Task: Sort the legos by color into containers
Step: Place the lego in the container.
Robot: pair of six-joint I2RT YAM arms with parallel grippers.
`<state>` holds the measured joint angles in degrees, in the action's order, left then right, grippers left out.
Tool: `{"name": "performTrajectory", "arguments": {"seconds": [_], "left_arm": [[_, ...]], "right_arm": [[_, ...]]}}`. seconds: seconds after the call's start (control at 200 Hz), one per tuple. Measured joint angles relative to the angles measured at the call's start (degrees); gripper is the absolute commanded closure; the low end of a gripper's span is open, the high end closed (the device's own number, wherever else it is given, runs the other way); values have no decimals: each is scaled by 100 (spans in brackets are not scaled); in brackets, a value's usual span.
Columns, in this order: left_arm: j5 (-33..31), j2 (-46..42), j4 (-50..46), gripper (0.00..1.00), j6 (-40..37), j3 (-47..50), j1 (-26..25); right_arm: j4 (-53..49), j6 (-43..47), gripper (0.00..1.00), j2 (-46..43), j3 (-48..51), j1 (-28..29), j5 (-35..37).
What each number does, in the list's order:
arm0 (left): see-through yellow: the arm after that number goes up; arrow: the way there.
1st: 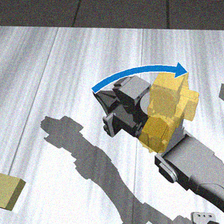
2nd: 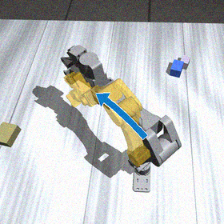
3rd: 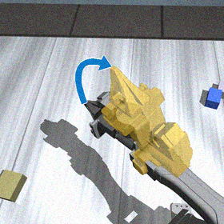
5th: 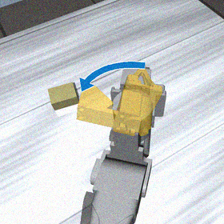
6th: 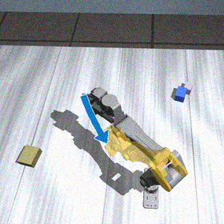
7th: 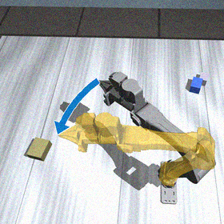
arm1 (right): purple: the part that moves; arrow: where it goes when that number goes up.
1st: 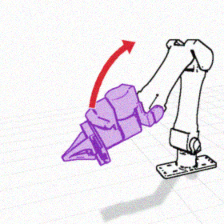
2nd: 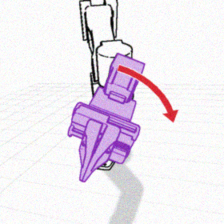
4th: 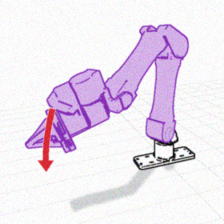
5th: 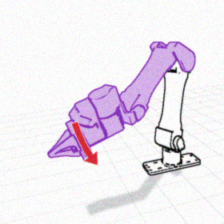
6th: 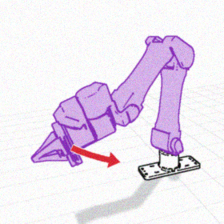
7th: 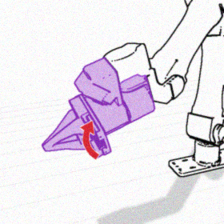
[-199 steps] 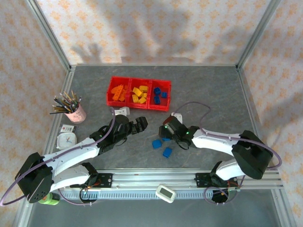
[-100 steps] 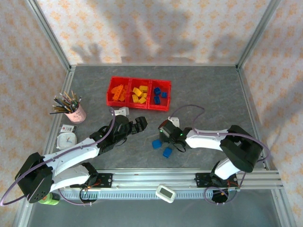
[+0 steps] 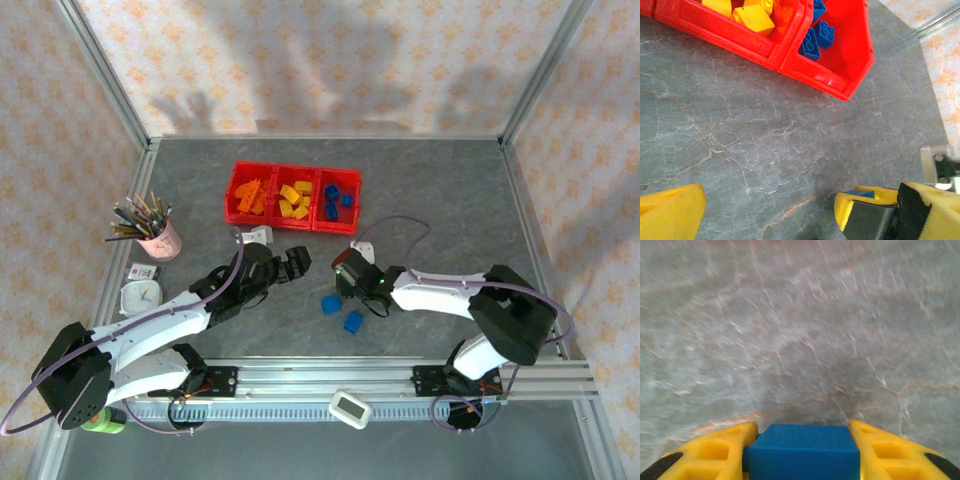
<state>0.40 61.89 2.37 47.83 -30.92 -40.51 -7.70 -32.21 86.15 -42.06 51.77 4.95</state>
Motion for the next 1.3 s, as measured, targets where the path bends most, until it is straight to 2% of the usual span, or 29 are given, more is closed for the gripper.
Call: {"name": "performTrajectory", "arguments": {"seconds": [0.26,0.596,0.806,1.011,1.301], "left_arm": [[-90,2,-199,1,-223,-404,262],[-61,101,-356,1,-634,-863,896],[68,396,-367,1,-802,-1062,1130],[216,588,-407,1,-894,-1220,1204],[240,592,-455,1,-894,-1246,1207]], "right_arm": [[-55,442,64,146,-1204,-575,2],[-225,1211,63,1615,-3154,-1335,24],[-348,1521,62,2496,-4070,-1596,129],[-546,1703,47,3211,-4843,-1735,216],[-597,1816,35,3064,-4651,-1757,125]]}}
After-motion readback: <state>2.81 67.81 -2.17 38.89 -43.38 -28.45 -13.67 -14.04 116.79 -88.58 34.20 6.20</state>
